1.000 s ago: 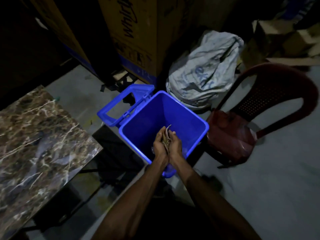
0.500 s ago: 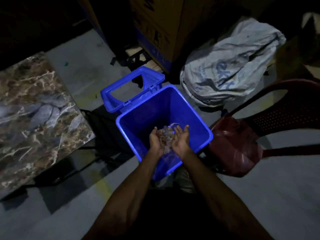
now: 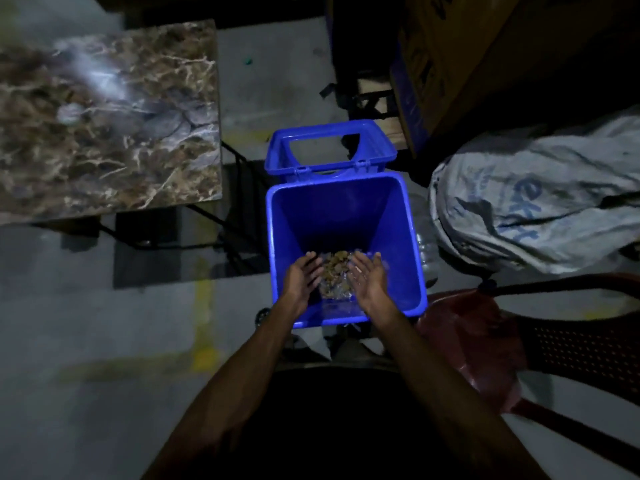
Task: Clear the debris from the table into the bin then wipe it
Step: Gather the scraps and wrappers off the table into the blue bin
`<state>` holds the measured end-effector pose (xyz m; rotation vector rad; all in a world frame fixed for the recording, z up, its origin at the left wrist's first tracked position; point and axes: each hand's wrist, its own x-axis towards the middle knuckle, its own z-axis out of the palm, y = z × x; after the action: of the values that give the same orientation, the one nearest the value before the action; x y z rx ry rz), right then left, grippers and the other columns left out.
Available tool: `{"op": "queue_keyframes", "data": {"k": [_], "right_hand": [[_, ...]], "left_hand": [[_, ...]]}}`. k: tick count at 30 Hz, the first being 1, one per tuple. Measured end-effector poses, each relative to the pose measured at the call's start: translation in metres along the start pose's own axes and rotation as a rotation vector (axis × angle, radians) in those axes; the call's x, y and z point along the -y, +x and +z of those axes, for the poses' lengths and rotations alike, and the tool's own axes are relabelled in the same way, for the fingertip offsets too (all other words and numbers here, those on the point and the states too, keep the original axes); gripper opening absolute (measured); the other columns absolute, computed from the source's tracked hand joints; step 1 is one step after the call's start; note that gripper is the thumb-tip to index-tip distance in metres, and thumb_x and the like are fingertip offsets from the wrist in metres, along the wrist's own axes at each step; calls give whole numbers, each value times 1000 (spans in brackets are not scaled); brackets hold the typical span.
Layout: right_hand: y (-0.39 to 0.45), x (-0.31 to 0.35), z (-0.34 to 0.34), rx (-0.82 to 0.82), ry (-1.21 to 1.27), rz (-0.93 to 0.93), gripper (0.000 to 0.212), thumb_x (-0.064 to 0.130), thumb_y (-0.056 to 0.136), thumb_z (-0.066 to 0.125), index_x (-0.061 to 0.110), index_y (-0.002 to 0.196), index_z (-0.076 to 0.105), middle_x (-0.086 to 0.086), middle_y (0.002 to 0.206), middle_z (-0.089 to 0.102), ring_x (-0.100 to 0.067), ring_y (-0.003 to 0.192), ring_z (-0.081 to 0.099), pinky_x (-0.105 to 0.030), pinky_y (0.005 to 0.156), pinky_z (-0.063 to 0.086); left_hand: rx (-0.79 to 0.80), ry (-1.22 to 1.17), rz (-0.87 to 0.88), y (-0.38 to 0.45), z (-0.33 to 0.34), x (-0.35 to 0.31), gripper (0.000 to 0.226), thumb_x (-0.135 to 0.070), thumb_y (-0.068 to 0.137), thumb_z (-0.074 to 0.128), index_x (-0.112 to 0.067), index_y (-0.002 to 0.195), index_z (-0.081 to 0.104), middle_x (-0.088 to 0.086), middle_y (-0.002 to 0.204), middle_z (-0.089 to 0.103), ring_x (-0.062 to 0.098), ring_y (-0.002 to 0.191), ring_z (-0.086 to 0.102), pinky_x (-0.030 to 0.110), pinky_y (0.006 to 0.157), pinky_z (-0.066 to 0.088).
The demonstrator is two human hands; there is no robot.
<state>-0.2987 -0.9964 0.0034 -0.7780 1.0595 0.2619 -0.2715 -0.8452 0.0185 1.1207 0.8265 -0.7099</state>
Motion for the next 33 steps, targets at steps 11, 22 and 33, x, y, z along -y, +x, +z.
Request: {"op": "queue_keyframes", "data": {"k": [11, 22, 33], "right_hand": [[-44, -60, 91, 261, -462, -44, 51, 40, 112, 32, 6, 135, 61, -13, 137, 63, -29, 125, 60, -41, 99, 49], [-109, -197, 220, 425, -695, -169, 31, 30, 109, 42, 16, 119, 68, -7, 119, 71, -22, 102, 68, -37, 81, 53], [-119, -242, 333, 788, -1309, -867, 20, 11, 101, 64, 12, 119, 71, -2, 112, 66, 4, 102, 63, -10, 87, 46]], "left_hand": [[-117, -131, 153, -58, -113, 0, 35, -25, 103, 51, -11, 132, 64, 7, 116, 73, 21, 101, 69, 31, 86, 51], [-299, -278, 403, -101, -296, -39, 32, -26, 103, 54, -12, 129, 68, 6, 114, 76, 26, 107, 72, 41, 98, 53], [-453, -135, 599, -98, -395, -87, 18, -15, 101, 59, -16, 114, 72, 4, 105, 77, 11, 95, 71, 20, 79, 52]]}}
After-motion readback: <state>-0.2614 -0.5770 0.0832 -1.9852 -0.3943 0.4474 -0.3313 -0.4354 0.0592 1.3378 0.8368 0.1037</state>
